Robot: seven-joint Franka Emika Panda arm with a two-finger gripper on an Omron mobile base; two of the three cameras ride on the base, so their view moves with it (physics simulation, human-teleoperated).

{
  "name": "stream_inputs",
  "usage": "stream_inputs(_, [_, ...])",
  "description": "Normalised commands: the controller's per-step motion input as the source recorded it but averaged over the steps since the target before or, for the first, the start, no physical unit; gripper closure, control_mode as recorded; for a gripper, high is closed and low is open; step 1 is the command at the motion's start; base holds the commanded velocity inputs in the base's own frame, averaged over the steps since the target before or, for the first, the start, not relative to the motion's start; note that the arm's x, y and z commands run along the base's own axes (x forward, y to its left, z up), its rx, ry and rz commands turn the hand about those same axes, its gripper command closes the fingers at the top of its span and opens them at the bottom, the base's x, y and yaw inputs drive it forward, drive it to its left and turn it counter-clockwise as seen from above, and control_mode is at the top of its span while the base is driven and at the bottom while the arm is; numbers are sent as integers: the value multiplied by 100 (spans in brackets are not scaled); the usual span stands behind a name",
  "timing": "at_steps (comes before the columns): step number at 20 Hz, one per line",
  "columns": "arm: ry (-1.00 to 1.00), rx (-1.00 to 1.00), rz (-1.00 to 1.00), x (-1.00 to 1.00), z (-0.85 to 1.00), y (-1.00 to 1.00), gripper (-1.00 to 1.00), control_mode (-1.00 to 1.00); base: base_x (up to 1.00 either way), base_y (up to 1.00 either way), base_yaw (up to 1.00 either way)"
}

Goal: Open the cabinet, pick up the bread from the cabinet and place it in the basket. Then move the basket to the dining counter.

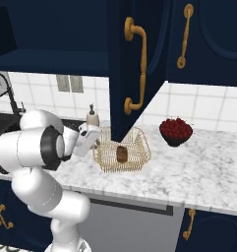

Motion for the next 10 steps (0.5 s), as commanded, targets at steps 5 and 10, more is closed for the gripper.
stream_inputs(5, [-10,-14,13,-46,76,19,100,-100,0,0,0])
stream_inputs(10, [0,-8,30,-32,80,2,100,-100,0,0,0])
